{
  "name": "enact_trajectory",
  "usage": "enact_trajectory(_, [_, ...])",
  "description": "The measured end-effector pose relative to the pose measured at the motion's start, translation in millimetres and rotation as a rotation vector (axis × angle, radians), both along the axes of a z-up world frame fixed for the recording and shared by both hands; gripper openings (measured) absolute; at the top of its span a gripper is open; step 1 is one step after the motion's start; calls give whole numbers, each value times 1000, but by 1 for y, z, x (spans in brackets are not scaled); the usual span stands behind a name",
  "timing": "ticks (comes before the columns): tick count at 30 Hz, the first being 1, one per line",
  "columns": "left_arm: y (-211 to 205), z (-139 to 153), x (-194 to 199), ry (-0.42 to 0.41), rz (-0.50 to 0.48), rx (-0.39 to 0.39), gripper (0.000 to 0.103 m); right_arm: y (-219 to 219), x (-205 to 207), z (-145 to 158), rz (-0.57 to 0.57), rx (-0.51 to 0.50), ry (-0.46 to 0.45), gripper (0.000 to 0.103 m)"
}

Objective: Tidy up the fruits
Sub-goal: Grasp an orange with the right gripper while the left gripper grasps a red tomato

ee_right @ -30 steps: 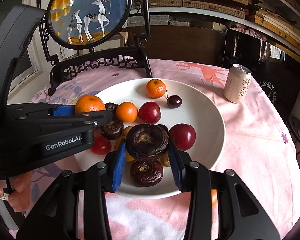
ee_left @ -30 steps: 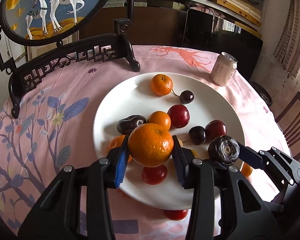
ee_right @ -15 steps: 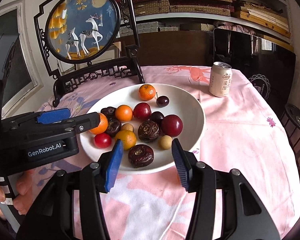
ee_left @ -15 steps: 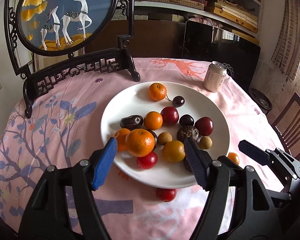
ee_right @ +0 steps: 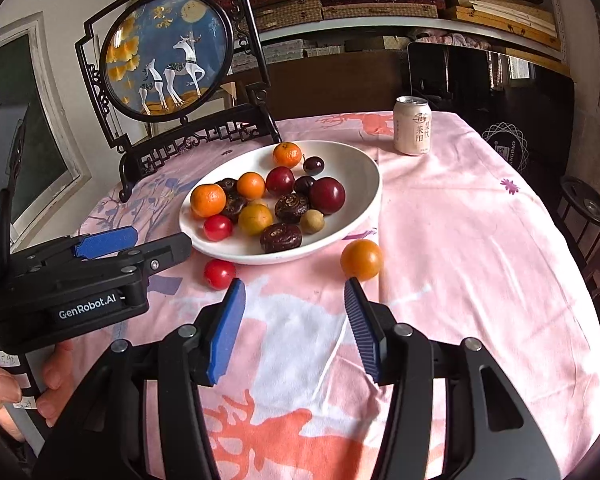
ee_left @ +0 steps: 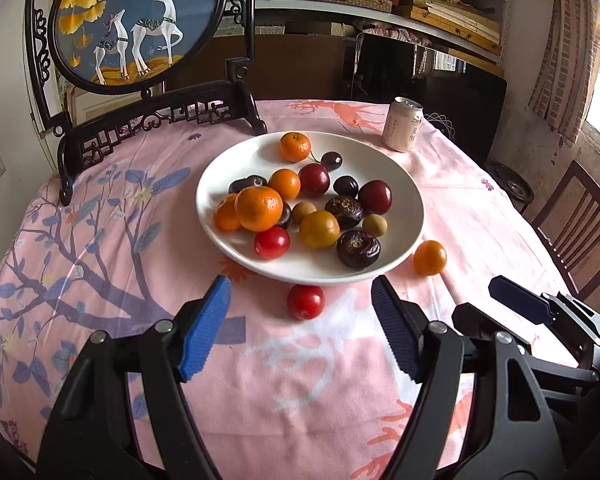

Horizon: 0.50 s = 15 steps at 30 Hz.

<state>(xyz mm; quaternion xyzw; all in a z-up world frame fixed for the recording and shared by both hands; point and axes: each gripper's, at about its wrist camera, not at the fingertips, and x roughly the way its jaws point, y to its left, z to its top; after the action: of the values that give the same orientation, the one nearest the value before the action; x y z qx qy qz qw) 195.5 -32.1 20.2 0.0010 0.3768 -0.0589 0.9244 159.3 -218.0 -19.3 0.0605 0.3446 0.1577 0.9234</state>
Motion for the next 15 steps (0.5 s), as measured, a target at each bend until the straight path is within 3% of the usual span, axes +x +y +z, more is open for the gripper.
enact_trajectory(15, [-11, -58, 13, 141, 12, 34, 72, -28, -25, -8, 7, 23, 7, 52])
